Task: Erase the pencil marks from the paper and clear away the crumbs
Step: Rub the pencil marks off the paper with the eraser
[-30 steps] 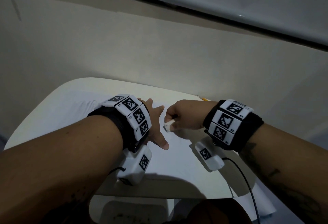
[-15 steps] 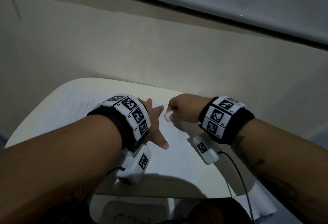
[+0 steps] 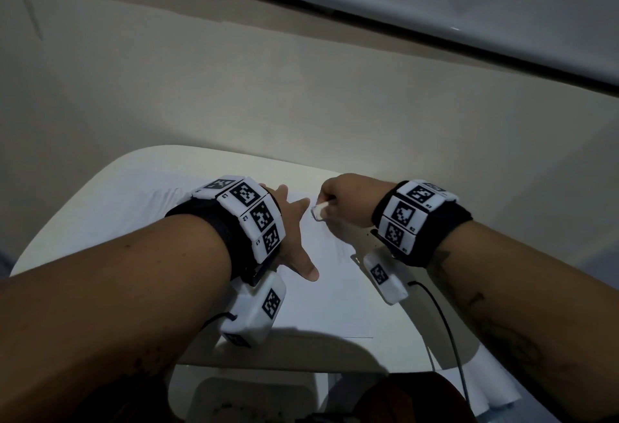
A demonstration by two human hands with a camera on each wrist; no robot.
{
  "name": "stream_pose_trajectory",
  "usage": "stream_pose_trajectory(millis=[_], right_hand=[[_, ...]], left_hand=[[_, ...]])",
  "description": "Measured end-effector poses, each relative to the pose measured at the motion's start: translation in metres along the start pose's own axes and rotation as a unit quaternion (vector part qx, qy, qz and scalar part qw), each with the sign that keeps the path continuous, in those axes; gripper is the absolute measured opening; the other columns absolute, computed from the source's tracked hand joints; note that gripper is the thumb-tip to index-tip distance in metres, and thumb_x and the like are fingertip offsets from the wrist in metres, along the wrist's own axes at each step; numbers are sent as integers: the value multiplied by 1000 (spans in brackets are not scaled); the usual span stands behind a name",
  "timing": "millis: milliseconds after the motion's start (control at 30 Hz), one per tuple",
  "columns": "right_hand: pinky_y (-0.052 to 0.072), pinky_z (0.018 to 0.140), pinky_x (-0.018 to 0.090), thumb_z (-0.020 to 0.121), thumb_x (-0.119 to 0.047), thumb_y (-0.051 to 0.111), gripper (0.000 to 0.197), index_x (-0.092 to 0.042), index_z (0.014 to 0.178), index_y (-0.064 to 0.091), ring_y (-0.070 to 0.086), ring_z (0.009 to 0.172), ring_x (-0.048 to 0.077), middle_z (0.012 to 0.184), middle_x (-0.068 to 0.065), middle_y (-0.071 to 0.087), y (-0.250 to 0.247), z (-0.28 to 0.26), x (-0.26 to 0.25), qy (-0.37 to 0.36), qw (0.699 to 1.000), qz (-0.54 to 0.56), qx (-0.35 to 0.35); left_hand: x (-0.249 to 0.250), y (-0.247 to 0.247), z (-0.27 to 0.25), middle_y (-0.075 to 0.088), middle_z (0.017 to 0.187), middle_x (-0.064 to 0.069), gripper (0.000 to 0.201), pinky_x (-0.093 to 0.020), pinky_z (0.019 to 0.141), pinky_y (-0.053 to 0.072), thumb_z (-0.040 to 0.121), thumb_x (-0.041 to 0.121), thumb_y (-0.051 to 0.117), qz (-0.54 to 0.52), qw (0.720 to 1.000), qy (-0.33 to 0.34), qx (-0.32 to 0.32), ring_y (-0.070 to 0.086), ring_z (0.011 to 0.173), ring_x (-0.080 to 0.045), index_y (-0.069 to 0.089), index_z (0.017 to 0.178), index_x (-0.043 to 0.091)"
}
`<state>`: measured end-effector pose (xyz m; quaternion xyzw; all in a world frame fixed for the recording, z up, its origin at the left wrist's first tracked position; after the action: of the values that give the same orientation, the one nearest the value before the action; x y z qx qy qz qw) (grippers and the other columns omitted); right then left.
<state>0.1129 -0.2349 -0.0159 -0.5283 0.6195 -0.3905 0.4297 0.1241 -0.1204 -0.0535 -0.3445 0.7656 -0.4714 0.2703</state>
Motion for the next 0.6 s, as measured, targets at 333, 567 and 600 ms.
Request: stream_pose_trajectory(millis=[333, 567, 600], right_hand=[[44, 79, 29, 93, -45, 61, 24, -26, 108, 63, 57, 90, 12, 99, -11, 62, 1, -4, -2, -3, 999, -21, -28], [50, 80, 29, 88, -52, 64, 22, -33, 99, 66, 62, 82, 8, 90, -15, 67, 7, -13, 5, -1, 998, -26, -66], [51, 81, 29, 87, -52, 65, 22, -34, 99, 67, 63, 83, 7, 91, -16, 68, 9, -15, 6, 0, 997, -31, -74]], left_hand=[[1, 1, 1, 19, 157, -8, 134, -57, 108, 30, 50, 93, 58, -1, 1000, -1, 11, 25, 142, -39, 0, 155, 34], [1, 1, 0, 21, 155, -8, 134, -56, 106, 32, 49, 93, 58, -1, 1000, 1, 17, 28, 140, -38, 3, 155, 33], [1, 1, 0, 21, 156, -8, 134, -56, 106, 32, 49, 93, 58, 0, 1000, -1, 16, 28, 140, -38, 3, 155, 33]])
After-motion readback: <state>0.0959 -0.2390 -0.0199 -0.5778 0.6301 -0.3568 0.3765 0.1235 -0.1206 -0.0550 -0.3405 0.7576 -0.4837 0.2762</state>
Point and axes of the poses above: each hand's wrist, its own z-axis towards the middle knuckle, its own y-axis out of the palm, x = y × z, the point moved 7 cm from there along z, towards the middle knuckle
